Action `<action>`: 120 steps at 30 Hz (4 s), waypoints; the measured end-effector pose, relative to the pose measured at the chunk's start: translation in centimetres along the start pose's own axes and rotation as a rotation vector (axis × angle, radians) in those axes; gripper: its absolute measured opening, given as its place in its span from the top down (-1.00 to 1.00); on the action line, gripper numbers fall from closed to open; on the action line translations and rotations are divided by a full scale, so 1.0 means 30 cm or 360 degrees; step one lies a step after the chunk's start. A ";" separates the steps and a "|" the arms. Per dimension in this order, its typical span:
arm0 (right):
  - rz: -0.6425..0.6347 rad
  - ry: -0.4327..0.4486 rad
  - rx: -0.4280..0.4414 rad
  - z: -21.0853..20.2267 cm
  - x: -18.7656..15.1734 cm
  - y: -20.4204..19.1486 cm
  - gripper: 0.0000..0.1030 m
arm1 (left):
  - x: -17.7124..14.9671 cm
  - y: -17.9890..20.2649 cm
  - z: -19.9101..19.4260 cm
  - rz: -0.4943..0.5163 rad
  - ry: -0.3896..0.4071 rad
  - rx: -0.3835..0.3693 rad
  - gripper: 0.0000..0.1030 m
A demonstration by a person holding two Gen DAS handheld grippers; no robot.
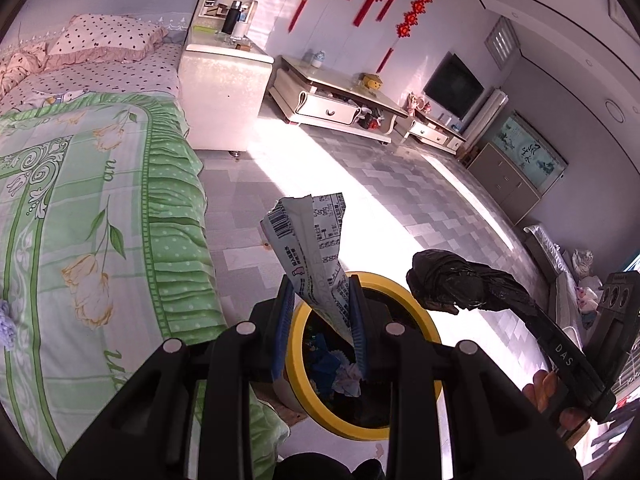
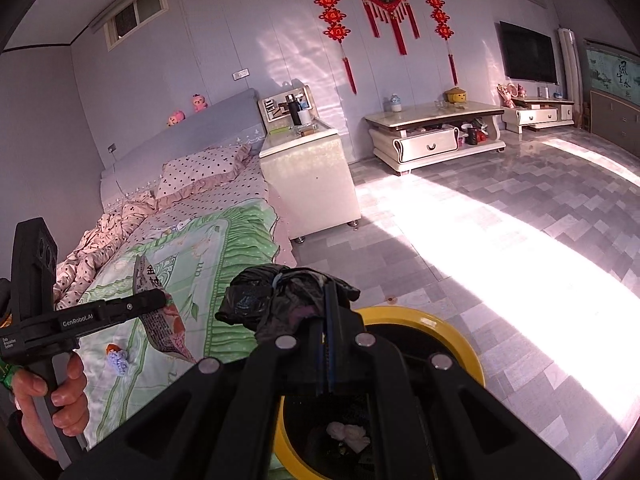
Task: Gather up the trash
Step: 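Carry the receipt strip and black bag over the bin, then open both grippers over the bin to drop the receipt and bag, then move both tools back over the bed toward the orange peel and pom-pom, then grasp the orange peel with the left gripper while the right grasps the lilac pom-pom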
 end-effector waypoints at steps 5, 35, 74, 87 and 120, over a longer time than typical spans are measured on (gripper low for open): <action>0.0041 -0.0048 -0.0046 0.055 -0.025 0.063 0.98 | -0.029 0.030 0.142 0.0023 -0.0092 -0.0002 0.51; 0.0170 -0.0146 -0.0176 0.127 -0.055 0.179 0.14 | -0.122 0.052 0.269 0.0189 -0.0129 0.0099 -0.33; -0.0666 -0.0437 0.0574 0.523 -0.180 -1.133 -0.35 | -0.233 -1.364 -0.466 -0.0637 0.0182 0.0838 -0.40; -0.0806 -0.0724 0.0614 0.801 -0.394 -1.362 -0.35 | -0.306 -1.610 -0.330 -0.0815 0.0067 0.0763 -0.38; -0.1061 -0.0899 0.0743 1.116 -0.585 -1.629 0.30 | -0.292 -1.822 -0.157 -0.1051 0.0049 0.0239 0.52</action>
Point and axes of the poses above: each gripper's, at about its wrist camera, not at the fingertips, and z roughly the way its jaws point, y to its right, x to its top, the point moved 2 cm from there along z, roughly the way its jaws point, and after that the axes turned 9 degrees about -y, right-handed, at the moved point
